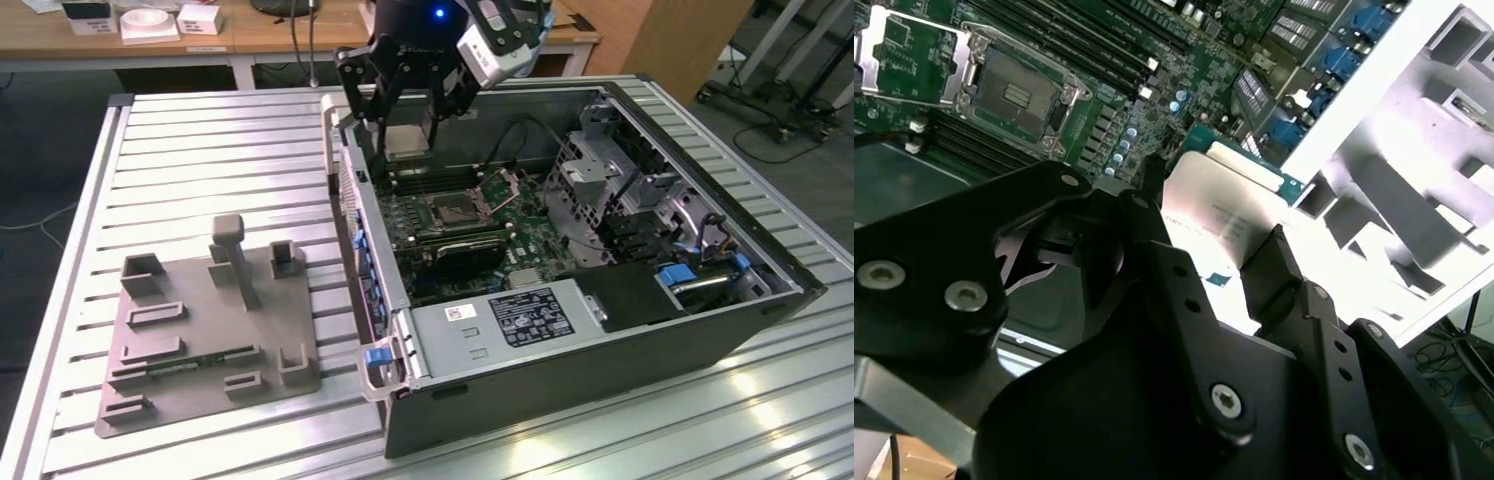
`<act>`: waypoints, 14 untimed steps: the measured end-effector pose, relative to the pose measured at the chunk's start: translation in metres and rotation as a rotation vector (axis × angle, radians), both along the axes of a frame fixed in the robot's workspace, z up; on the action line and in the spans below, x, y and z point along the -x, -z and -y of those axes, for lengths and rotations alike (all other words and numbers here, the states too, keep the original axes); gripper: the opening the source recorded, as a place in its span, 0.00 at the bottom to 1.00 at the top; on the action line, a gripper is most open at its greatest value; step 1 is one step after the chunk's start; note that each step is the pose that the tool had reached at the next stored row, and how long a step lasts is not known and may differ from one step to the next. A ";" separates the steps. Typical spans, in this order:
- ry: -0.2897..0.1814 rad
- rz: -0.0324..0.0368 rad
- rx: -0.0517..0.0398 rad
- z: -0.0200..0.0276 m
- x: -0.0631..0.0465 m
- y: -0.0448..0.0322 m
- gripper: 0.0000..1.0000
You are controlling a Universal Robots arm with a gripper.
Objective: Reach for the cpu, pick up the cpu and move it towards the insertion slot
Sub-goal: 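Pick up the cpu and move it towards the insertion slot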
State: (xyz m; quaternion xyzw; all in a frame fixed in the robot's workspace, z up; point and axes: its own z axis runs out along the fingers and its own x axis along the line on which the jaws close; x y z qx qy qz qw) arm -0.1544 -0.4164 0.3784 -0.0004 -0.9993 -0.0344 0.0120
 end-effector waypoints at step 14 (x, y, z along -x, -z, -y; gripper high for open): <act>0.000 0.0000 -0.0156 -0.0110 -0.007 0.0021 0.55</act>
